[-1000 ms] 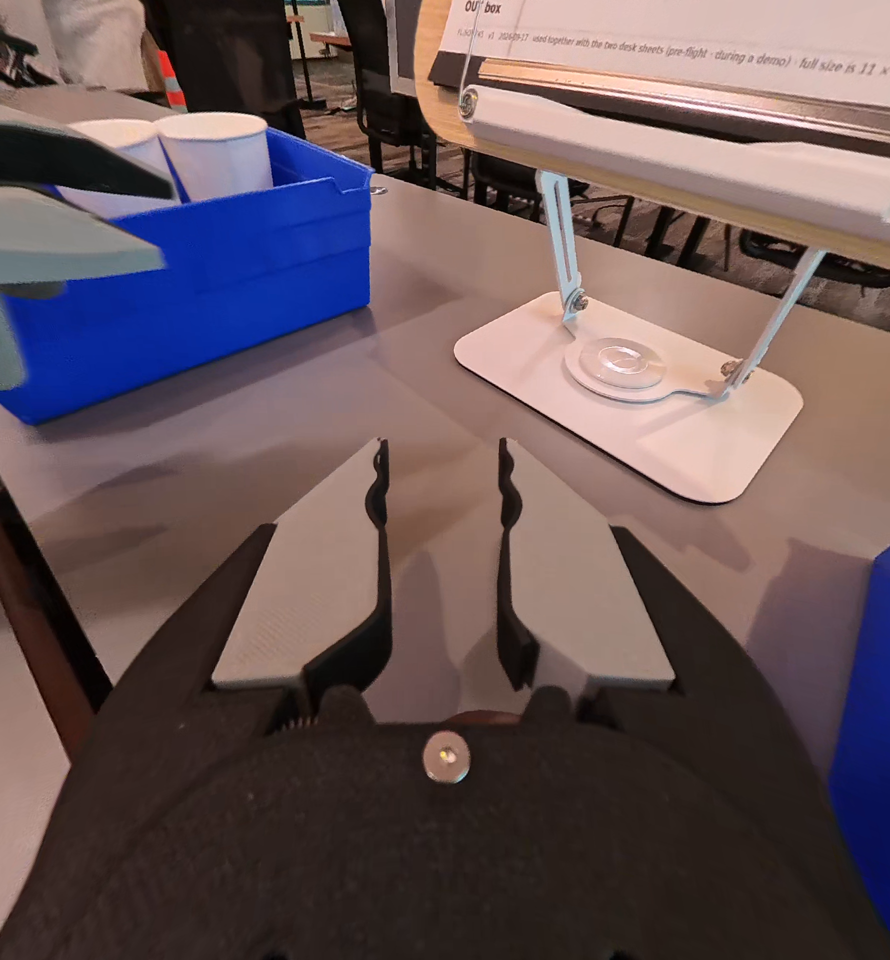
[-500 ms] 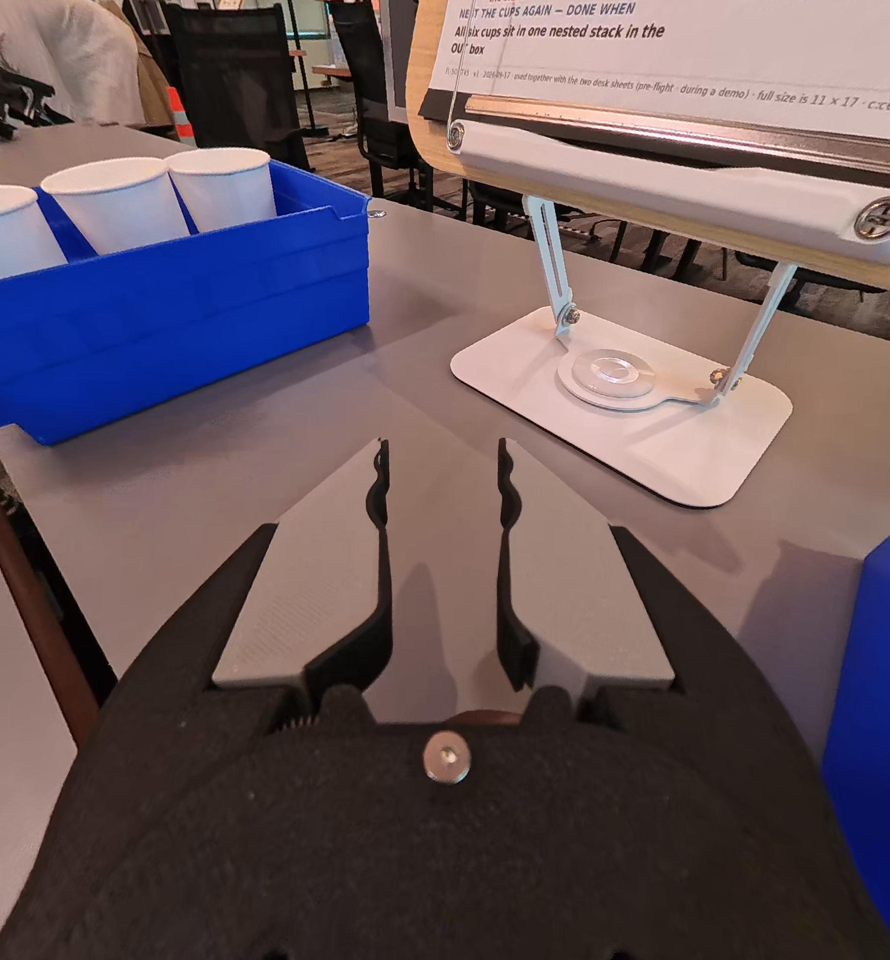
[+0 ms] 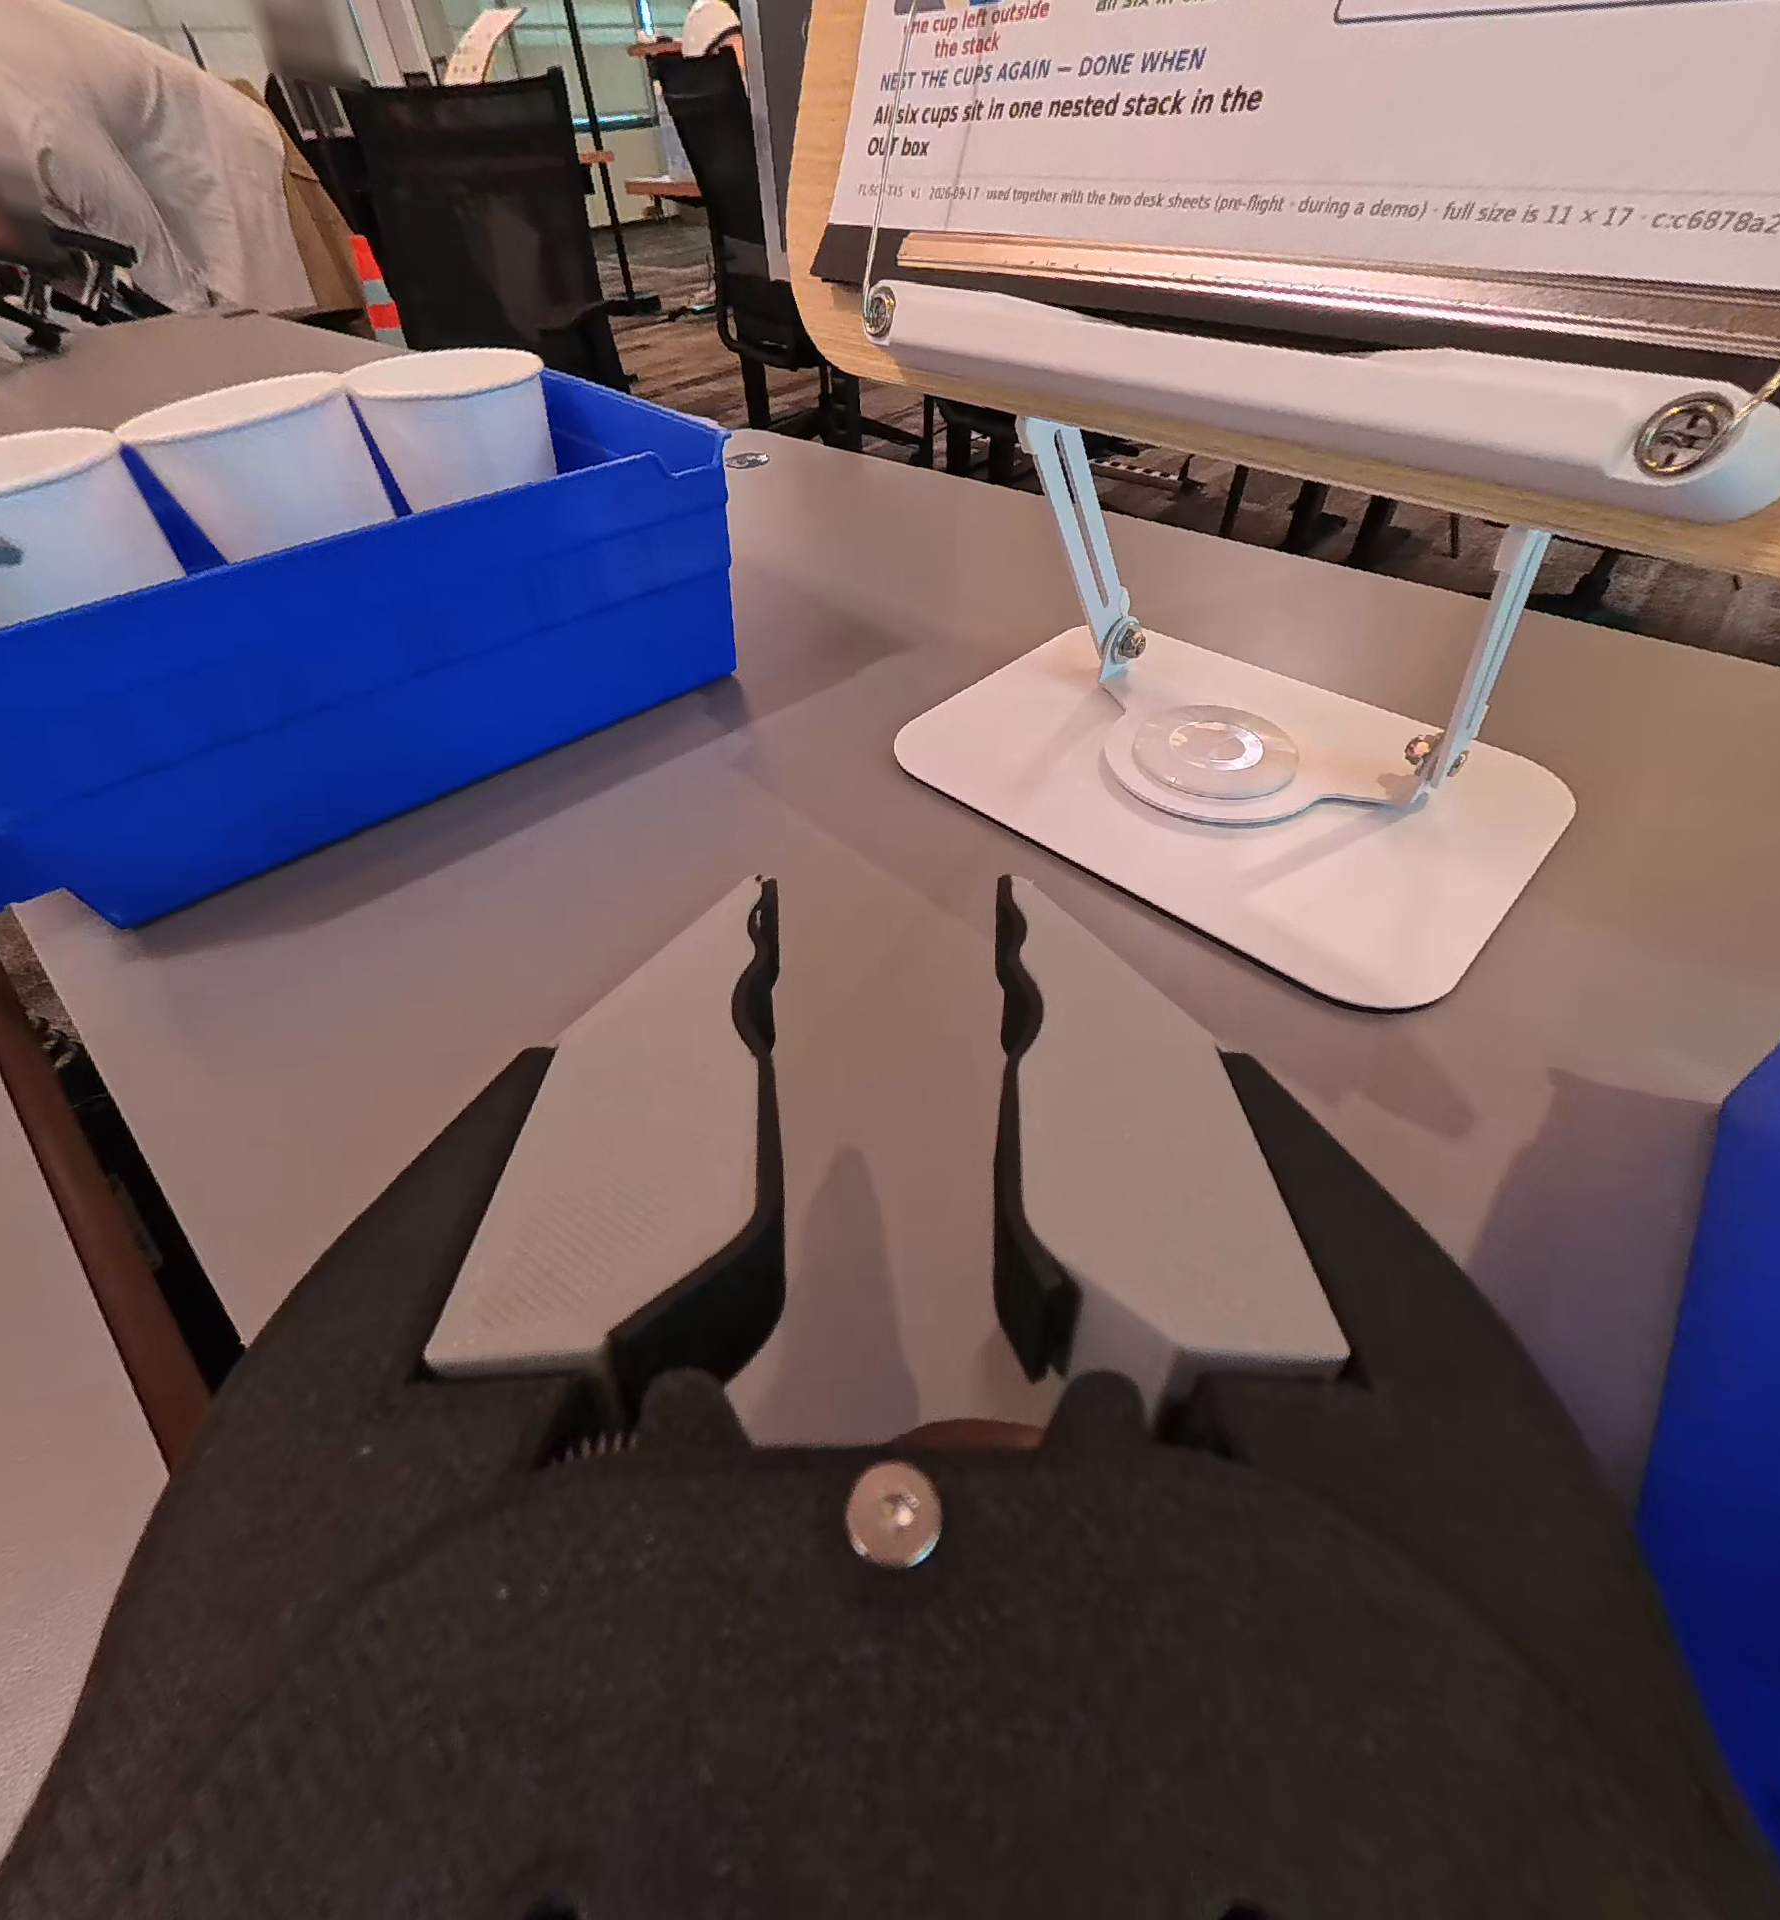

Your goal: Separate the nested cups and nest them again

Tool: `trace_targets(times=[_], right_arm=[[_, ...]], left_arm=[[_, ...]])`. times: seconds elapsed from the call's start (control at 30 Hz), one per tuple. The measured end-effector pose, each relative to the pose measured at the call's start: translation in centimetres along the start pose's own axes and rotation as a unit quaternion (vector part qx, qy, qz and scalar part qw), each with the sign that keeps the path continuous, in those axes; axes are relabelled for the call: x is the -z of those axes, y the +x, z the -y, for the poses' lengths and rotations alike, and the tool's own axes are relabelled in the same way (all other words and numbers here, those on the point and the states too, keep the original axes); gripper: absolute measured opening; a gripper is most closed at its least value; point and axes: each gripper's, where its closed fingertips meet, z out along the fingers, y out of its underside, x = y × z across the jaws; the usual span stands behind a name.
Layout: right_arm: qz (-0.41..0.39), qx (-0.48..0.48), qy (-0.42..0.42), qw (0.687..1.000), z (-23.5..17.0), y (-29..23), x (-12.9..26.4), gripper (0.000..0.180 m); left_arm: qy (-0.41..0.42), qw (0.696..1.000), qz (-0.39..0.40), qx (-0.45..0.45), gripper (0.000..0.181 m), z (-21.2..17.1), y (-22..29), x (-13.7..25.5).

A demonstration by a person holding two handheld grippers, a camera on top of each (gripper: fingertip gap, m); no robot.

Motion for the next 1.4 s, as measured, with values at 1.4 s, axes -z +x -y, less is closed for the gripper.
trace_targets(times=[1.4], right_arm=[[0.146, -0.070, -0.037, 0.986, 1.3, -5.2, 1.6, 0.043]], left_arm=[[0.129, 0.728, -0.110, -0.665, 0.000, 6.0, 30.3, 1.0]])
